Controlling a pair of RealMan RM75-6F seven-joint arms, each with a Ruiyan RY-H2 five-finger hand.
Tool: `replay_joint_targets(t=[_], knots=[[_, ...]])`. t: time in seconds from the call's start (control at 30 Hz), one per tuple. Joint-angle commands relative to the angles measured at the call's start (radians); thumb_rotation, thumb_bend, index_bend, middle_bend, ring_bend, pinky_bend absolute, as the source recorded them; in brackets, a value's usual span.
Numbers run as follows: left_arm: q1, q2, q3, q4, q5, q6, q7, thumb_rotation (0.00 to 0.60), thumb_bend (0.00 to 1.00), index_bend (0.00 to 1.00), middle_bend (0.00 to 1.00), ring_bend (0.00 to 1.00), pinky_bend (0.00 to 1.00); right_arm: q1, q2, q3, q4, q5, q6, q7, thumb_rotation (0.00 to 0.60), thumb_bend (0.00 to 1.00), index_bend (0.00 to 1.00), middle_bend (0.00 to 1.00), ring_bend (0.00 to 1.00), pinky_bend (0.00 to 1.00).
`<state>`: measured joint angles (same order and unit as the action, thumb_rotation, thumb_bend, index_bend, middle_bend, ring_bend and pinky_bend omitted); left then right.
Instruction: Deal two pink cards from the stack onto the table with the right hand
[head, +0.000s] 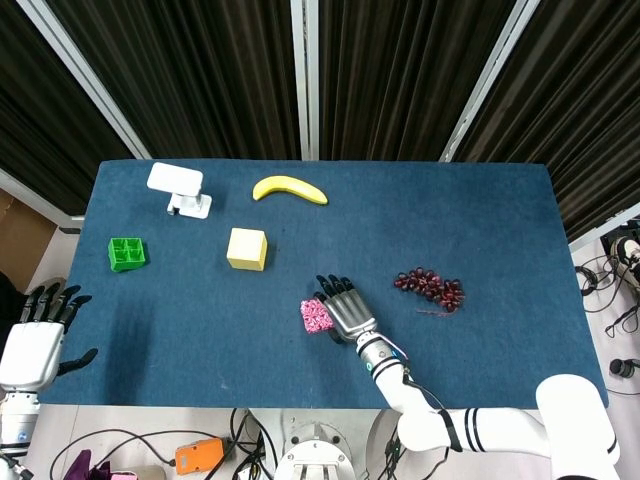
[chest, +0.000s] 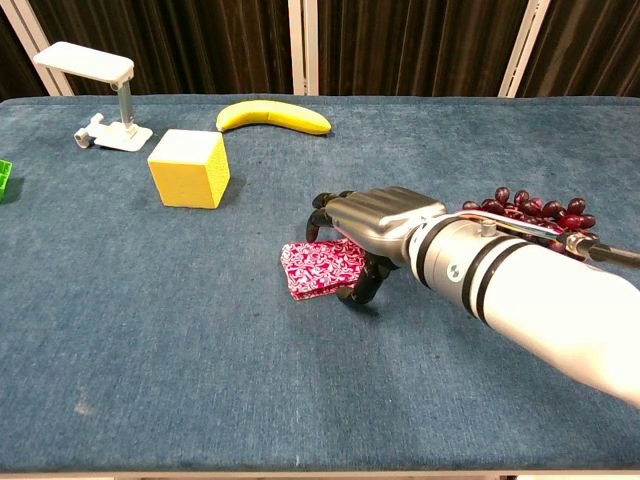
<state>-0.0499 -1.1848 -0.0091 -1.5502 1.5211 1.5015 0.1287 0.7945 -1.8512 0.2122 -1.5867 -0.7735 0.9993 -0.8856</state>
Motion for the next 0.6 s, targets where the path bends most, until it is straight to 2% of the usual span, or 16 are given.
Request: replay_joint_targets(t=[0.03, 0.43, 0.6], knots=[[-0.001, 0.001, -0.001, -0.003, -0.001, 0.0, 0.003, 0.6, 0.07, 0.21, 0.12, 0.03, 0.01, 0.01, 0.009, 0.0, -0.008, 0.014, 0.002, 0.009, 0.6, 0.5, 0.28, 0.02, 0.0, 0.13], [-0.006, 0.004, -0.003, -0.009, -0.006, -0.007, 0.011, 0.6, 0.07, 0.21, 0.12, 0.03, 0.01, 0.056, 0.021, -0.006, -0.008, 0.074, 0.002, 0.031, 0.6, 0.5, 0.29, 0.02, 0.0, 0.12], [-0.007, 0.006, -0.003, -0.01, -0.009, -0.01, 0.013, 0.6, 0.07, 0.21, 0.12, 0.03, 0.01, 0.076, 0.019, -0.007, -0.003, 0.098, 0.006, 0.032, 0.6, 0.53, 0.36, 0.04, 0.0, 0.11]])
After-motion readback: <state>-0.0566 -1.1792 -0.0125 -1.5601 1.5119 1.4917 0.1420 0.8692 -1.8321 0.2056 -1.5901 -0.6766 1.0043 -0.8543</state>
